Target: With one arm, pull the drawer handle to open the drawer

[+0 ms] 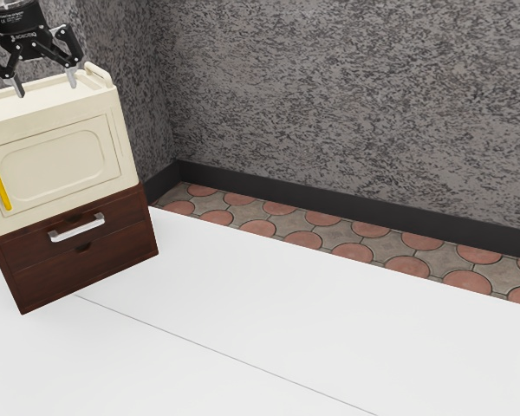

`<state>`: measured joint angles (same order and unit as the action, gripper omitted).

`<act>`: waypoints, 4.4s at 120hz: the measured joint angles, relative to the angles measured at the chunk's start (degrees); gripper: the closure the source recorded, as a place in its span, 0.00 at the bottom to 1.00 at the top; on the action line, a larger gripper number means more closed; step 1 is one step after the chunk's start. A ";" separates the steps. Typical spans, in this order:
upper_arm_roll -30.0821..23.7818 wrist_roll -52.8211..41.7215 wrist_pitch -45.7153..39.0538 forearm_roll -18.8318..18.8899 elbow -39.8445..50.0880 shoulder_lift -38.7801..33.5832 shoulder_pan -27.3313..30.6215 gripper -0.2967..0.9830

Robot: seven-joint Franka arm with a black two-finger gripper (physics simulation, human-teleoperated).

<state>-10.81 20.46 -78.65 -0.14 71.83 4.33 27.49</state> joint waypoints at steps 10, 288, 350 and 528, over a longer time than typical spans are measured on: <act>0.02 -0.01 0.00 -0.01 0.02 0.00 0.00 0.23; 3.03 -78.43 -55.37 8.46 62.02 -16.67 -4.58 0.23; 3.49 -70.90 -60.02 10.92 58.07 -7.05 -2.70 0.23; 5.74 -49.36 -59.60 20.90 51.33 4.58 -2.77 0.04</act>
<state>-5.07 -28.90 -138.25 20.76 123.16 8.92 24.72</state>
